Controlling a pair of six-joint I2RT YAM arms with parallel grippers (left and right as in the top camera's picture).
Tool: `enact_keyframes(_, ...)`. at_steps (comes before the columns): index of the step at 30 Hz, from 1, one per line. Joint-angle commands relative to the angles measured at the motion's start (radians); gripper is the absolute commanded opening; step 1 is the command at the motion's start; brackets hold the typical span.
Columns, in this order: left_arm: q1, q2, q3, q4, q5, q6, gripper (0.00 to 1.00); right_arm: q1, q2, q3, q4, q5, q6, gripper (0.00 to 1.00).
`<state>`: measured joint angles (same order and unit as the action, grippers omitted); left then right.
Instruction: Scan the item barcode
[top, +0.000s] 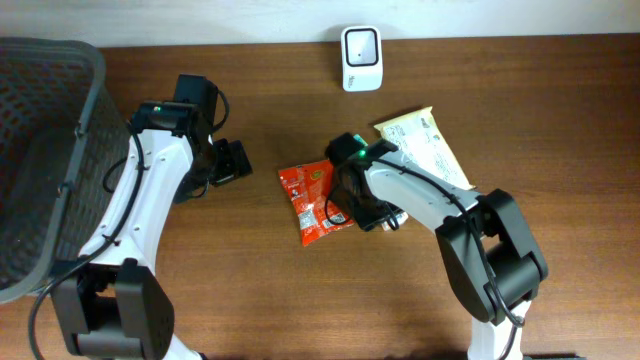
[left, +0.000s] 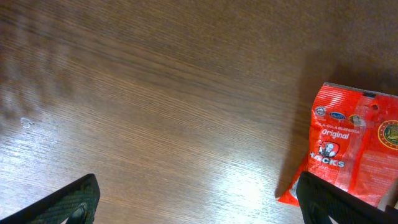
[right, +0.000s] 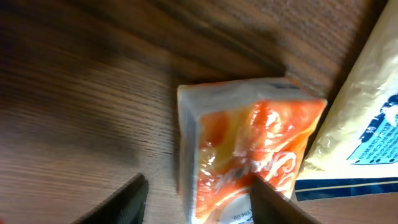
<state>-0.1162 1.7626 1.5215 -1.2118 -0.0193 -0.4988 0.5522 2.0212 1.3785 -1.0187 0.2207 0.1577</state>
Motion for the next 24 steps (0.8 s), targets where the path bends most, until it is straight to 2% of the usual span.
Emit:
enact_keyframes(1, 0.001, 0.01, -0.003, 0.003, -0.014, -0.001, 0.99, 0.013, -0.004, -0.012, 0.018, 0.05, 0.043, 0.3)
enact_keyframes(2, 0.001, 0.01, -0.003, 0.003, -0.014, -0.001, 0.99, 0.013, -0.004, -0.012, 0.019, 0.05, 0.043, 0.26)
enact_keyframes(5, 0.001, 0.01, -0.003, 0.003, -0.014, -0.001, 0.99, 0.013, -0.005, 0.0, 0.014, 0.026, 0.087, 0.05)
enact_keyframes(12, 0.001, 0.01, -0.003, 0.002, -0.014, -0.001, 0.99, -0.023, -0.006, 0.186, -0.064, -0.266, 0.086, 0.04)
enact_keyframes(16, 0.001, 0.01, -0.003, 0.003, -0.014, -0.001, 0.99, -0.072, -0.006, 0.311, -0.115, -0.544, 0.079, 0.04)
enact_keyframes(21, 0.001, 0.01, -0.003, 0.005, -0.014, -0.001, 0.99, -0.13, -0.005, 0.323, -0.034, -1.047, -0.024, 0.04)
enact_keyframes(24, 0.001, 0.01, -0.003, 0.014, -0.014, -0.001, 0.99, -0.117, 0.0, 0.319, 0.006, -1.086, -0.018, 0.04)
